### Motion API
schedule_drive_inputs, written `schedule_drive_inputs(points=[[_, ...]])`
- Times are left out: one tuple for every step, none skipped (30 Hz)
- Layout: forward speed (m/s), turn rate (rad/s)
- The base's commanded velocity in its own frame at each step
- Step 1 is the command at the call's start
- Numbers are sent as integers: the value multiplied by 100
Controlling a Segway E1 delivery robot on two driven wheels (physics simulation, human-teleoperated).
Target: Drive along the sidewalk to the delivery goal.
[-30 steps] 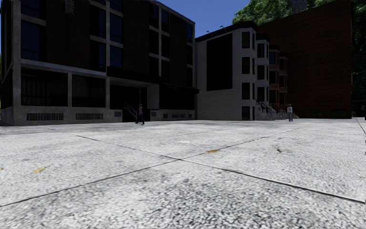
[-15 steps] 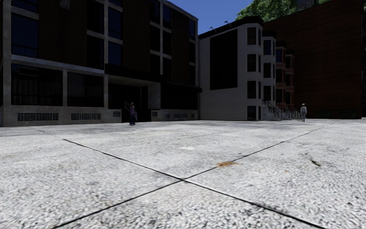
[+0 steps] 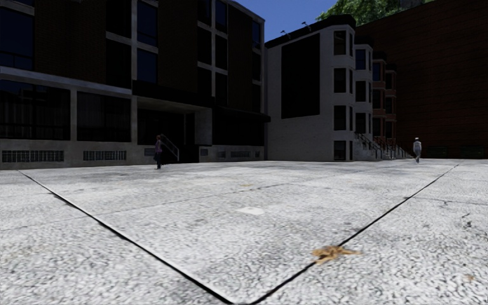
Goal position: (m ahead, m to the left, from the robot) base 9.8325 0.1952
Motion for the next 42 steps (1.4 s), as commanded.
schedule_drive_inputs(points=[[200, 0], [200, 0], [200, 0], [200, 0], [200, 0], [200, 0], [200, 0], [200, 0], [200, 0], [200, 0], [200, 0], [200, 0], [200, 0], [200, 0], [200, 0], [200, 0], [200, 0], [200, 0], [200, 0], [200, 0], [200, 0], [200, 0], [200, 0], [200, 0], [200, 0], [200, 0], [200, 0], [200, 0], [200, 0], [200, 0], [200, 0], [200, 0], [200, 0], [200, 0], [200, 0], [200, 0], [200, 0], [200, 0], [200, 0], [200, 0], [200, 0], [200, 0]])
